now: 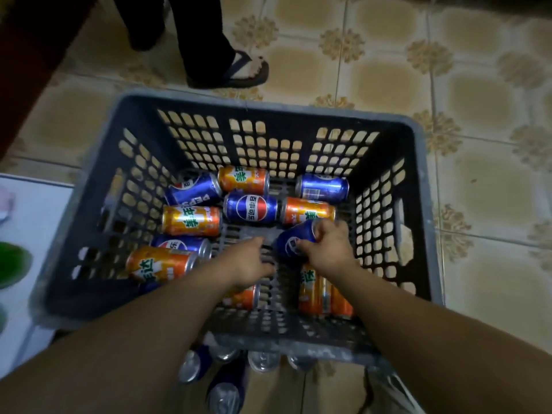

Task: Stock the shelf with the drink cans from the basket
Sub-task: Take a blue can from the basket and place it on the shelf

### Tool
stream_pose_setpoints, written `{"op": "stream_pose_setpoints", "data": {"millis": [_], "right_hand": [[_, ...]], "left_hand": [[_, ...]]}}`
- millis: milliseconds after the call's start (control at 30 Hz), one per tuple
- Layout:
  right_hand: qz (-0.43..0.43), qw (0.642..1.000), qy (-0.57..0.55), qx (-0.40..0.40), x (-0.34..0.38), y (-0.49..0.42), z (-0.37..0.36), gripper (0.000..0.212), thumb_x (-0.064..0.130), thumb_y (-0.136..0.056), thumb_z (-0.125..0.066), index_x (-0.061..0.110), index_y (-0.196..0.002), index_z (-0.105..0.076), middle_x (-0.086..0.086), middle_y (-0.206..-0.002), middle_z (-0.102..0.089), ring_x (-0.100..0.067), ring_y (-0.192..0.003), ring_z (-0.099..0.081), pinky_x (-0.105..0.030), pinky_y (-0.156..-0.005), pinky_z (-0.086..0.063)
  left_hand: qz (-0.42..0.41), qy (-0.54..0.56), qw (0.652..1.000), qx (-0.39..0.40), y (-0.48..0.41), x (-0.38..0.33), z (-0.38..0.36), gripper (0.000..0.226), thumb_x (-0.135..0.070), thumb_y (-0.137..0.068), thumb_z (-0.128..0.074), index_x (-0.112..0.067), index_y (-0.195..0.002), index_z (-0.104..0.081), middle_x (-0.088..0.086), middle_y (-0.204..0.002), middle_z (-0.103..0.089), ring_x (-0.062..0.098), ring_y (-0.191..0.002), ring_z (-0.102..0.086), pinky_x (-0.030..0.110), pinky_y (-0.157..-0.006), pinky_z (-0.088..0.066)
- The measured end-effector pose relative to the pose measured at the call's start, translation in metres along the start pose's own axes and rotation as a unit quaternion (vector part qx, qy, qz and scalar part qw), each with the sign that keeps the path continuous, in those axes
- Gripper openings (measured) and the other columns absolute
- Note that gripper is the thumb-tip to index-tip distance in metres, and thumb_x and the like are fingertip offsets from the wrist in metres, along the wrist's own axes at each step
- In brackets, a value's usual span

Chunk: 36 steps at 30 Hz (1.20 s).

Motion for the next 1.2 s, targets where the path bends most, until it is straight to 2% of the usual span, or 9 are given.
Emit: {"op": "stream_pose_setpoints", "data": {"millis": [133,233,333,433,567,667,933,1033,1200], "right_hand": [[0.061,0.998,-0.005,-0.013,0.049,0.037,0.027,0.055,0.018,-0.072,-0.082,0.023,-0.114,-0.047,0.007,-0.116,-0.035,-0.013,-0.108,-0.045,-0.032,-0.092,-0.047],[0.094,0.995,-0.008,0.007,0.094,0.081,0.047,0.084,0.016,-0.070,-0.082,0.022,-0.140,-0.037,0.008,-0.120,-0.030,-0.010,-0.114,-0.038,-0.033,-0.101,-0.044],[0.126,0.992,-0.002,0.022,0.144,0.133,0.070,0.067,0.020,-0.069,-0.082,0.024,-0.127,-0.048,0.006,-0.117,-0.036,-0.013,-0.107,-0.045,-0.032,-0.097,-0.047],[0.161,0.986,-0.026,0.039,0.201,0.190,0.092,0.065,0.023,-0.068,-0.082,0.028,-0.123,-0.048,0.004,-0.117,-0.052,-0.015,-0.104,-0.055,-0.038,-0.089,-0.054],[0.243,0.968,-0.053,0.035,0.279,0.285,0.122,0.078,0.026,-0.073,-0.080,0.024,-0.139,-0.040,0.009,-0.112,-0.049,-0.013,-0.101,-0.052,-0.025,-0.075,-0.048],[0.298,0.952,-0.061,0.032,0.328,0.358,0.139,0.069,0.031,-0.072,-0.081,0.020,-0.131,-0.046,0.005,-0.113,-0.054,-0.015,-0.101,-0.056,-0.020,-0.066,-0.046],[0.437,0.896,-0.008,0.076,0.434,0.549,0.141,0.049,0.040,-0.071,-0.080,0.027,-0.109,-0.052,0.008,-0.101,-0.059,-0.007,-0.085,-0.059,-0.025,-0.063,-0.052],[0.467,0.877,-0.004,0.115,0.456,0.608,0.116,0.052,0.039,-0.073,-0.078,0.021,-0.114,-0.052,0.001,-0.106,-0.061,-0.014,-0.089,-0.062,-0.036,-0.074,-0.057],[0.522,0.835,-0.029,0.175,0.478,0.701,0.058,0.081,0.036,-0.074,-0.080,0.017,-0.141,-0.039,-0.004,-0.130,-0.054,-0.023,-0.106,-0.058,-0.032,-0.077,-0.051]], "left_hand": [[-0.006,0.000,1.000,-0.030,0.038,-0.008,0.019,0.075,-0.036,-0.086,-0.067,-0.019,-0.147,-0.027,0.004,-0.142,-0.045,0.023,-0.122,-0.049,0.031,-0.097,-0.042],[-0.035,0.063,0.996,-0.049,0.086,-0.026,0.038,0.073,-0.030,-0.082,-0.071,-0.022,-0.143,-0.032,-0.004,-0.133,-0.052,0.017,-0.115,-0.053,0.029,-0.096,-0.042],[-0.072,0.111,0.988,-0.083,0.151,-0.045,0.065,0.069,-0.025,-0.078,-0.075,-0.026,-0.137,-0.039,-0.011,-0.115,-0.058,0.010,-0.106,-0.056,0.030,-0.096,-0.045],[-0.103,0.122,0.979,-0.125,0.222,-0.055,0.094,0.072,-0.029,-0.072,-0.078,-0.029,-0.134,-0.041,-0.009,-0.122,-0.059,0.013,-0.112,-0.058,0.036,-0.098,-0.047],[-0.142,0.154,0.964,-0.162,0.327,-0.062,0.124,0.070,-0.032,-0.073,-0.079,-0.035,-0.130,-0.039,-0.016,-0.125,-0.053,0.006,-0.113,-0.052,0.031,-0.098,-0.043],[-0.164,0.178,0.950,-0.198,0.407,-0.062,0.141,0.073,-0.039,-0.075,-0.077,-0.037,-0.135,-0.035,-0.015,-0.132,-0.050,0.010,-0.120,-0.050,0.038,-0.102,-0.044],[-0.174,0.184,0.891,-0.377,0.618,-0.032,0.164,0.080,-0.039,-0.068,-0.080,-0.035,-0.132,-0.032,-0.019,-0.121,-0.050,0.006,-0.116,-0.051,0.028,-0.093,-0.045],[-0.156,0.198,0.866,-0.433,0.685,-0.001,0.155,0.089,-0.042,-0.056,-0.079,-0.029,-0.134,-0.038,-0.010,-0.121,-0.059,0.006,-0.110,-0.057,0.034,-0.095,-0.049],[-0.102,0.220,0.823,-0.514,0.781,0.063,0.127,0.062,-0.027,-0.078,-0.076,-0.030,-0.126,-0.036,-0.008,-0.116,-0.059,-0.001,-0.095,-0.058,0.014,-0.080,-0.049]]}}
Point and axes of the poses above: each hand's wrist, its own y-axis away from the middle knuckle, its own z-axis out of the back of the hand, x = y × z, the point moved 10 cm from there along -y, towards the middle knuckle
